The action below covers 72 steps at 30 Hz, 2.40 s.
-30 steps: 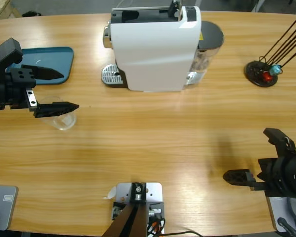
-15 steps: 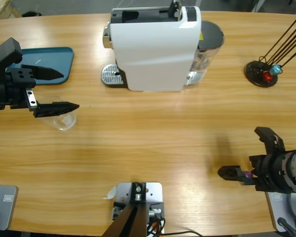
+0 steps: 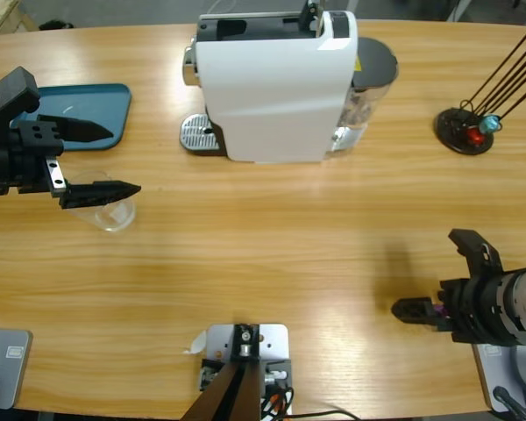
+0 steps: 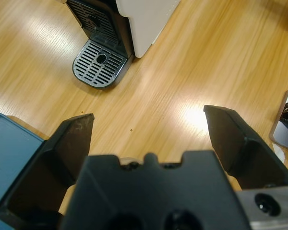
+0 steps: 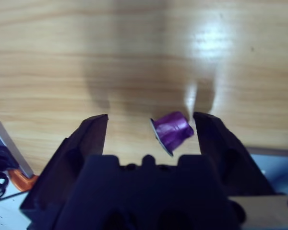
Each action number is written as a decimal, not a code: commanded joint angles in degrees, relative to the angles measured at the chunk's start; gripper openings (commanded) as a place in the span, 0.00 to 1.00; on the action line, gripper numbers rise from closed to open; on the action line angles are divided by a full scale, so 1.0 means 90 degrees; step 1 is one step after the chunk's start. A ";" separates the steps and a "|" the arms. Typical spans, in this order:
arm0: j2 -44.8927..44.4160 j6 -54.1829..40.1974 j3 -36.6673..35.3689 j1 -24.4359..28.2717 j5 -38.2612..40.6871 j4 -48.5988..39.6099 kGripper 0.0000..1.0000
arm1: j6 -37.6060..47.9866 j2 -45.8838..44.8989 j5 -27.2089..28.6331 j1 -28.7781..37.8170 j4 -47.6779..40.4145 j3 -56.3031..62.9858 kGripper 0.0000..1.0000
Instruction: Pour coffee
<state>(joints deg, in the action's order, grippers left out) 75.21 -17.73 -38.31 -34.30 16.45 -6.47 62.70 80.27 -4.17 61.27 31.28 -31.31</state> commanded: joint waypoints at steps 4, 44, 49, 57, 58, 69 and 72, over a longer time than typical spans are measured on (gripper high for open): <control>-0.0095 -0.0022 0.0004 0.0051 0.0048 0.0045 0.99 | 0.0114 0.0329 0.0016 0.0243 0.0444 -0.0086 0.75; -0.0212 -0.0022 0.0053 0.0100 0.0028 -0.0004 0.99 | -0.0492 0.0507 0.0412 0.0877 0.0255 -0.0369 0.51; -0.0208 -0.0022 0.0047 0.0100 0.0038 -0.0002 0.99 | -0.0625 0.0482 0.0639 0.0877 -0.0204 -0.0369 0.55; -0.0195 -0.0022 0.0047 0.0100 0.0057 -0.0004 0.99 | 0.0278 0.1015 0.0221 0.0346 -0.0177 -0.0801 0.76; -0.0207 -0.0022 0.0053 0.0100 0.0057 -0.0004 0.99 | 0.0467 0.1175 0.0176 -0.0005 0.0028 -0.0879 0.78; -0.0173 -0.0022 0.0108 0.0100 0.0067 -0.0004 0.99 | 0.0807 0.1142 0.0580 -0.1128 0.0759 -0.1180 0.77; -0.0193 -0.0022 0.0145 0.0100 0.0067 -0.0004 0.99 | 0.0860 0.1054 0.0733 -0.1166 0.0771 -0.1276 0.77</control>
<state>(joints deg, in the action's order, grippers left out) 74.50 -17.73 -38.31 -33.86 16.45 -6.47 69.06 90.77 0.17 52.46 37.52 -41.83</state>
